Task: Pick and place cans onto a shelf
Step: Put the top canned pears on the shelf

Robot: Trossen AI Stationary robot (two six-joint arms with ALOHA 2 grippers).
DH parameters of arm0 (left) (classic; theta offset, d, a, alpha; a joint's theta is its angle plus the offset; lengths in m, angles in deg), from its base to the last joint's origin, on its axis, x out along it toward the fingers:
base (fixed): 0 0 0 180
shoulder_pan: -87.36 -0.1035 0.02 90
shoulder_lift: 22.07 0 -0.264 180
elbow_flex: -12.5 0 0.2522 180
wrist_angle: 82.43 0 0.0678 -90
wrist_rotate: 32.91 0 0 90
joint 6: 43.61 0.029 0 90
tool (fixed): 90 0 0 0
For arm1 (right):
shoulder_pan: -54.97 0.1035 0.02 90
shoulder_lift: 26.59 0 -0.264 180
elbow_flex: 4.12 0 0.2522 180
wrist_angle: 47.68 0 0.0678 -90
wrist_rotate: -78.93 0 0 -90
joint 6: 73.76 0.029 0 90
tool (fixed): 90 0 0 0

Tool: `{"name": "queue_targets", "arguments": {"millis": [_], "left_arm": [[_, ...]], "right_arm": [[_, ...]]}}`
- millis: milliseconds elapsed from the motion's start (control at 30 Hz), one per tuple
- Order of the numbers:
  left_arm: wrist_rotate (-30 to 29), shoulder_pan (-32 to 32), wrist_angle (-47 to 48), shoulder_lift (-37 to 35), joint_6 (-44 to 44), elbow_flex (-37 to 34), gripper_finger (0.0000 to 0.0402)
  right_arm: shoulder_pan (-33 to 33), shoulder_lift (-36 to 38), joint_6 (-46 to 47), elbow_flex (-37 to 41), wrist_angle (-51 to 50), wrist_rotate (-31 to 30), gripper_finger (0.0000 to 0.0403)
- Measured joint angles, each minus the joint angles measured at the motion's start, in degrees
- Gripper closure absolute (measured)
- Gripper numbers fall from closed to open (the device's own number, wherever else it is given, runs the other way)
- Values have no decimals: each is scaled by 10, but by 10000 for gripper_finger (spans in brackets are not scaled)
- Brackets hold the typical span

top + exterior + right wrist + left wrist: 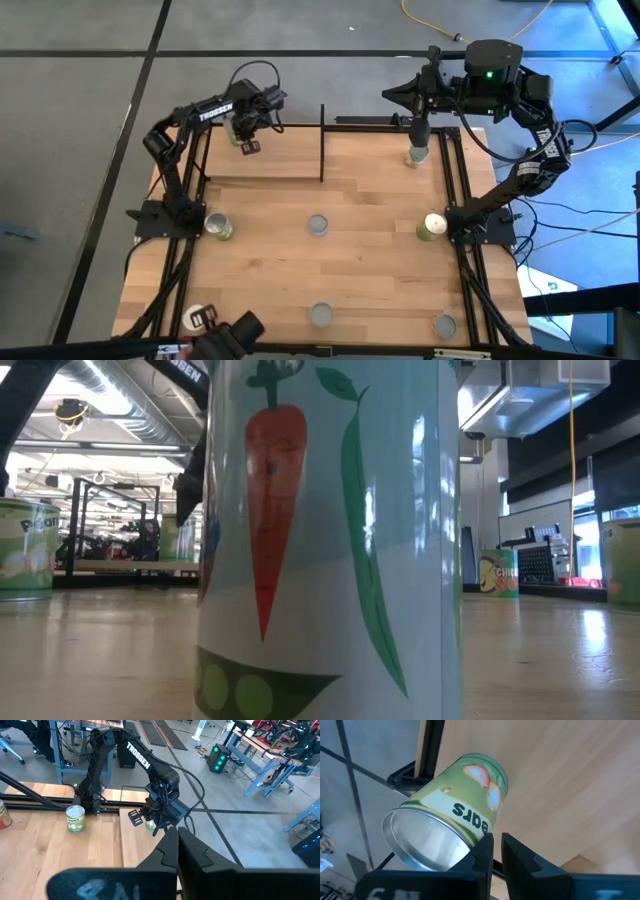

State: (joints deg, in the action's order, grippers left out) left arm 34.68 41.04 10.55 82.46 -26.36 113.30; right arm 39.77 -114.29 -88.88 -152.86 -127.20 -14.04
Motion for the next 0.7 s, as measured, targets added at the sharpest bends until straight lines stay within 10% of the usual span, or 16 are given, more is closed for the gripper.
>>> {"name": "queue_targets", "arguments": {"millis": [700], "left_arm": [[50, 26, -61, 0, 44, 68, 372]], "right_arm": [[0, 0, 0, 0, -1, 0, 398]]}}
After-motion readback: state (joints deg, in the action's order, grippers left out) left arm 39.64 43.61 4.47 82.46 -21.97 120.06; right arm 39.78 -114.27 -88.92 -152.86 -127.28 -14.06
